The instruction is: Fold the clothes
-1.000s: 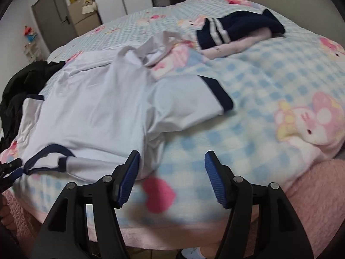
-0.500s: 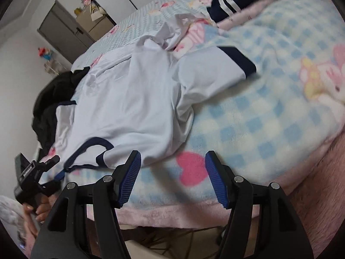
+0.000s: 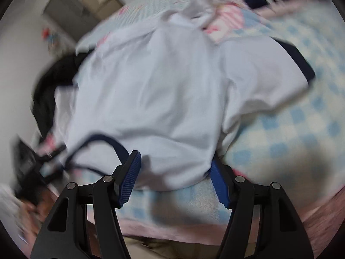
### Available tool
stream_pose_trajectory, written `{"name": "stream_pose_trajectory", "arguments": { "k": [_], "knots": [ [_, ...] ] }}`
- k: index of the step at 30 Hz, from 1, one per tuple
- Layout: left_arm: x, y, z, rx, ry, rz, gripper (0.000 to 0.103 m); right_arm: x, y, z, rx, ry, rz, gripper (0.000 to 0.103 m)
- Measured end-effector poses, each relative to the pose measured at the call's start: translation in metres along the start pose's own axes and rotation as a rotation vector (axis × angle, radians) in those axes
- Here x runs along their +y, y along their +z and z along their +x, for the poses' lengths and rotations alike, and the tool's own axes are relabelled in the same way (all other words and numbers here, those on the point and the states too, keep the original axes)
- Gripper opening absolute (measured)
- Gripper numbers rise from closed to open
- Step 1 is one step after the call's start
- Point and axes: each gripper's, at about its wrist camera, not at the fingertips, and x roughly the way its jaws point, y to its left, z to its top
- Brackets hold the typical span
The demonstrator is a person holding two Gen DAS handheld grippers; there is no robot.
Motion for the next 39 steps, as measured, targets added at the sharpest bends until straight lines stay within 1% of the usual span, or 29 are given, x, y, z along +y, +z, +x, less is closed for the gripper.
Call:
{"name": "stream_pose_trajectory", "arguments": {
  "k": [2, 3, 4, 5, 6, 8, 10, 11, 12, 13, 14, 15, 16, 17, 19, 20, 21, 22, 23, 24, 25, 27, 29, 30, 31, 33, 35, 38, 39],
  "knots": [
    [-0.004, -0.002, -0.001, -0.008, 0.01, 0.025, 0.062, 0.013, -0.005, -0.001, 0.008, -0.052, -0.095, 0.065],
    [-0.004, 0.0, -0.003, -0.021, -0.012, 0.016, 0.062, 0.01, -0.005, -0.006, -0.014, -0.029, -0.071, 0.065],
    [-0.001, 0.005, -0.008, -0.047, -0.067, -0.019, 0.062, 0.007, -0.004, -0.011, -0.037, -0.006, -0.046, 0.065],
    [0.002, 0.01, -0.011, -0.071, -0.113, -0.047, 0.062, 0.002, -0.003, -0.015, -0.062, 0.022, -0.007, 0.065],
    [0.004, 0.015, -0.011, -0.083, -0.14, -0.059, 0.062, -0.012, 0.0, -0.02, -0.096, 0.067, 0.077, 0.063],
    [0.009, 0.021, -0.004, -0.072, -0.165, -0.072, 0.061, -0.035, 0.006, -0.024, -0.151, 0.122, 0.206, 0.063],
    [0.018, 0.023, 0.012, -0.023, -0.161, -0.11, 0.046, -0.053, 0.012, -0.017, -0.176, 0.187, 0.3, 0.064],
    [0.024, 0.02, 0.018, -0.018, -0.149, -0.125, 0.045, -0.059, 0.014, -0.009, -0.163, 0.225, 0.338, 0.065],
    [0.028, 0.017, 0.022, -0.023, -0.143, -0.139, 0.041, -0.064, 0.014, -0.003, -0.157, 0.244, 0.365, 0.064],
    [0.031, 0.015, 0.025, -0.025, -0.144, -0.152, 0.041, -0.065, 0.013, -0.001, -0.162, 0.252, 0.366, 0.063],
    [0.032, 0.014, 0.026, -0.026, -0.151, -0.161, 0.041, -0.064, 0.011, 0.0, -0.168, 0.248, 0.354, 0.054],
    [0.034, 0.015, 0.026, -0.023, -0.157, -0.167, 0.041, -0.063, 0.009, -0.001, -0.174, 0.241, 0.347, 0.048],
    [0.035, 0.016, 0.028, -0.017, -0.165, -0.173, 0.043, -0.063, 0.007, -0.003, -0.183, 0.237, 0.344, 0.045],
    [0.035, 0.016, 0.033, -0.017, -0.18, -0.19, 0.044, -0.064, 0.004, -0.006, -0.206, 0.252, 0.36, 0.042],
    [0.036, 0.016, 0.038, -0.017, -0.199, -0.217, 0.044, -0.059, 0.005, -0.007, -0.234, 0.301, 0.385, 0.041],
    [0.035, 0.016, 0.04, -0.012, -0.206, -0.219, 0.045, -0.055, 0.008, -0.003, -0.221, 0.285, 0.368, 0.041],
    [0.033, 0.018, 0.042, -0.002, -0.214, -0.209, 0.05, -0.051, 0.011, 0.002, -0.206, 0.267, 0.352, 0.041],
    [0.03, 0.019, 0.044, 0.008, -0.226, -0.198, 0.058, -0.05, 0.013, 0.009, -0.181, 0.244, 0.341, 0.041],
    [0.026, 0.02, 0.046, 0.018, -0.234, -0.183, 0.061, -0.05, 0.015, 0.017, -0.152, 0.235, 0.342, 0.041],
    [0.022, 0.021, 0.047, 0.026, -0.234, -0.165, 0.066, -0.051, 0.016, 0.024, -0.127, 0.239, 0.346, 0.042],
    [0.018, 0.021, 0.047, 0.032, -0.236, -0.147, 0.071, -0.052, 0.017, 0.027, -0.12, 0.246, 0.349, 0.043],
    [0.015, 0.02, 0.046, 0.023, -0.217, -0.124, 0.071, -0.053, 0.019, 0.031, -0.114, 0.261, 0.365, 0.046],
    [0.014, 0.019, 0.042, 0.002, -0.179, -0.111, 0.057, -0.05, 0.019, 0.033, -0.108, 0.244, 0.347, 0.046],
    [0.015, 0.018, 0.04, -0.013, -0.153, -0.111, 0.044, -0.048, 0.019, 0.034, -0.105, 0.232, 0.331, 0.046],
    [0.018, 0.017, 0.038, -0.024, -0.14, -0.112, 0.035, -0.046, 0.02, 0.035, -0.098, 0.22, 0.311, 0.046],
    [0.022, 0.015, 0.033, -0.046, -0.114, -0.114, 0.026, -0.047, 0.018, 0.033, -0.085, 0.209, 0.285, 0.047],
    [0.021, 0.015, 0.032, -0.064, -0.104, -0.11, 0.022, -0.048, 0.018, 0.031, -0.079, 0.203, 0.265, 0.047],
    [0.019, 0.015, 0.031, -0.085, -0.102, -0.103, 0.021, -0.045, 0.017, 0.024, -0.125, 0.197, 0.25, 0.045],
    [0.019, 0.015, 0.03, -0.09, -0.103, -0.104, 0.021, -0.042, 0.017, 0.021, -0.142, 0.187, 0.233, 0.04]
  ]
}}
